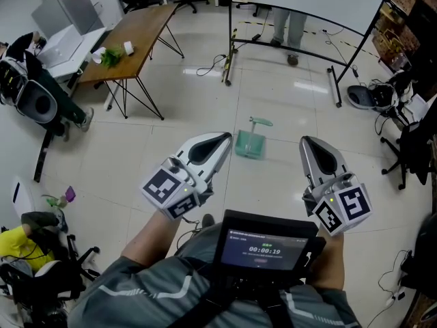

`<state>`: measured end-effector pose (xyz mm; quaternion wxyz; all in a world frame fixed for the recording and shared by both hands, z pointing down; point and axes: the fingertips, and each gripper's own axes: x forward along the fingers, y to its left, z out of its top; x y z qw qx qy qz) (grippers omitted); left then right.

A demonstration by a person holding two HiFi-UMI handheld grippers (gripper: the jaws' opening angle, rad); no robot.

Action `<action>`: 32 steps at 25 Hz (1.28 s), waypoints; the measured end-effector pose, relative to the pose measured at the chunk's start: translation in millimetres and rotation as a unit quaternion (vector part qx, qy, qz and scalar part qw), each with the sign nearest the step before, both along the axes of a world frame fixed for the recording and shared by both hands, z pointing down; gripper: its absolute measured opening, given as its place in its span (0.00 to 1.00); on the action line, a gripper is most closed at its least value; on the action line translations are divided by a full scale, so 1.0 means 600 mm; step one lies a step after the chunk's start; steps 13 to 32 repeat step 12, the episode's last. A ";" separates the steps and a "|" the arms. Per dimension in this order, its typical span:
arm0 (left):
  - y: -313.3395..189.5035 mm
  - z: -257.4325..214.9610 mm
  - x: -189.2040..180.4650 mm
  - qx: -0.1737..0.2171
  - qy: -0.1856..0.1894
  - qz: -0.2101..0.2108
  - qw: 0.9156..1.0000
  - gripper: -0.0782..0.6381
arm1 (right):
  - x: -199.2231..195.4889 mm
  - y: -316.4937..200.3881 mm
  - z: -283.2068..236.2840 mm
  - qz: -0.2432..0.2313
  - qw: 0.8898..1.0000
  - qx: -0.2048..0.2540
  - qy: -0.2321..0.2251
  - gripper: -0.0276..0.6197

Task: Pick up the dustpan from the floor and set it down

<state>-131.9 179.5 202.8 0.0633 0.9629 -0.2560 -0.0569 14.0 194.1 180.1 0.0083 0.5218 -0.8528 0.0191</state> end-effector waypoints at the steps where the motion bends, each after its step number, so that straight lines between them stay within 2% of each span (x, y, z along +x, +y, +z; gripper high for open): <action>1: 0.001 -0.001 0.004 0.001 0.000 0.001 1.000 0.15 | 0.003 0.001 0.001 0.000 1.000 0.000 0.000 0.08; 32: 0.013 0.007 0.016 -0.002 -0.002 -0.002 1.000 0.15 | 0.019 0.017 0.007 0.004 1.000 0.003 0.002 0.08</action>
